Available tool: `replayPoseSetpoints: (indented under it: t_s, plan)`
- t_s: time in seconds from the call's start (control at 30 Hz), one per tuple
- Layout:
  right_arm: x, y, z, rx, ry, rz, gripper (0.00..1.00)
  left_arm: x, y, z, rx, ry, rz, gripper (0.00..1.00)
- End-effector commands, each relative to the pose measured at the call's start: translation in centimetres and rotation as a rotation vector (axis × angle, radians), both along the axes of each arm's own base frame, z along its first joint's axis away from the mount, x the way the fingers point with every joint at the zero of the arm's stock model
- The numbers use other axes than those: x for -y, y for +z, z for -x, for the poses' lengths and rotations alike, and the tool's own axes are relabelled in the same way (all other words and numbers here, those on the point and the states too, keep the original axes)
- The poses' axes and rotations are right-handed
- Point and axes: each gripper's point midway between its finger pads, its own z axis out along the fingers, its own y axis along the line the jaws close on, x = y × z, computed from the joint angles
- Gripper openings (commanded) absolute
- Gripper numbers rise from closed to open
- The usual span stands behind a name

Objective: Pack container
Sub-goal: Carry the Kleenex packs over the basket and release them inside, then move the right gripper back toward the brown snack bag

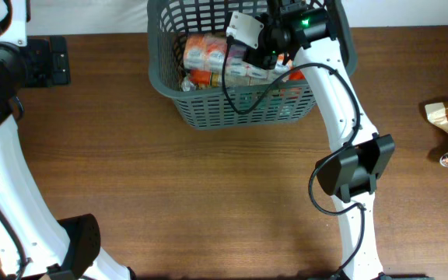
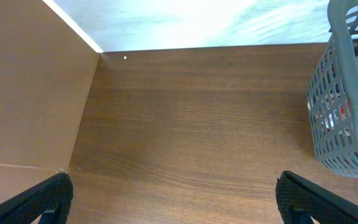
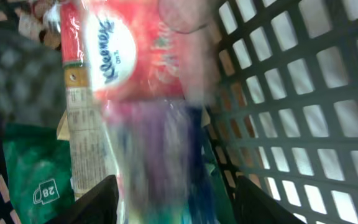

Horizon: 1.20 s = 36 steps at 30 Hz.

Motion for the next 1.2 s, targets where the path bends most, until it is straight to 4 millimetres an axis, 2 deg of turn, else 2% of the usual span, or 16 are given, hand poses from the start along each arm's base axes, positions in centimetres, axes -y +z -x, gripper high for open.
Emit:
replayPoseSetpoints:
  t_s: [0.0, 0.13, 0.23, 0.27, 0.33, 0.37, 0.4, 0.57, 0.63, 0.67, 0.83, 0.9, 0.97, 1.0, 1.03, 1.17]
  plan:
    - [-0.1, 2.3, 0.3, -0.005, -0.072, -0.08, 0.58, 0.0, 0.3, 0.3, 0.013, 0.009, 0.009, 0.99]
    - [1.2, 9.3, 0.9, 0.045, -0.245, -0.235, 0.59, 0.0, 0.3, 0.3, 0.013, 0.009, 0.009, 0.99]
    - [4.5, 16.1, 2.6, 0.136, -0.414, -0.316, 0.59, 0.0, 0.3, 0.3, 0.013, 0.009, 0.009, 0.99]
    - [6.8, 19.4, 3.9, 0.189, -0.501, -0.344, 0.59, 0.0, 0.3, 0.3, 0.013, 0.009, 0.009, 0.99]
    - [10.6, 22.5, 5.3, 0.25, -0.649, -0.375, 0.61, 0.0, 0.3, 0.3, 0.013, 0.009, 0.009, 0.99]
    - [13.5, 23.9, 6.4, 0.271, -0.748, -0.394, 0.62, 0.0, 0.3, 0.3, 0.013, 0.009, 0.009, 0.99]
    - [18.2, 24.3, 7.9, 0.266, -0.878, -0.386, 0.62, 0.0, 0.3, 0.3, 0.013, 0.009, 0.009, 0.99]
    - [28.4, 21.9, 10.0, 0.193, -1.148, -0.343, 0.56, 0.0, 0.3, 0.3, 0.013, 0.009, 0.009, 0.99]
    - [31.6, 21.1, 10.8, 0.173, -1.23, -0.328, 0.5, 0.0, 0.3, 0.3, 0.013, 0.009, 0.009, 0.99]
    - [34.6, 20.4, 11.7, 0.154, -1.334, -0.348, 0.5, 0.0, 0.3, 0.3, 0.013, 0.009, 0.009, 0.99]
    - [43.4, 16.5, 13.7, 0.069, -1.529, -0.395, 0.51, 0.0, 0.3, 0.3, 0.013, 0.009, 0.009, 0.99]
    - [46.4, 13.7, 14.4, 0.008, -1.589, -0.425, 0.51, 0.0, 0.3, 0.3, 0.013, 0.009, 0.009, 0.99]
    - [50.9, 8.1, 16.0, -0.087, -1.708, -0.45, 0.53, 0.0, 0.3, 0.3, 0.013, 0.009, 0.009, 0.99]
    - [53.2, 4.2, 17.2, -0.143, -1.763, -0.468, 0.54, 0.0, 0.3, 0.3, 0.013, 0.009, 0.009, 0.99]
    - [54.3, 2.0, 17.9, -0.165, -1.787, -0.481, 0.54, 0.0, 0.3, 0.3, 0.013, 0.009, 0.009, 0.99]
    - [56.8, -3.1, 19.3, -0.177, -1.829, -0.48, 0.61, 0.0, 0.3, 0.3, 0.013, 0.009, 0.009, 0.99]
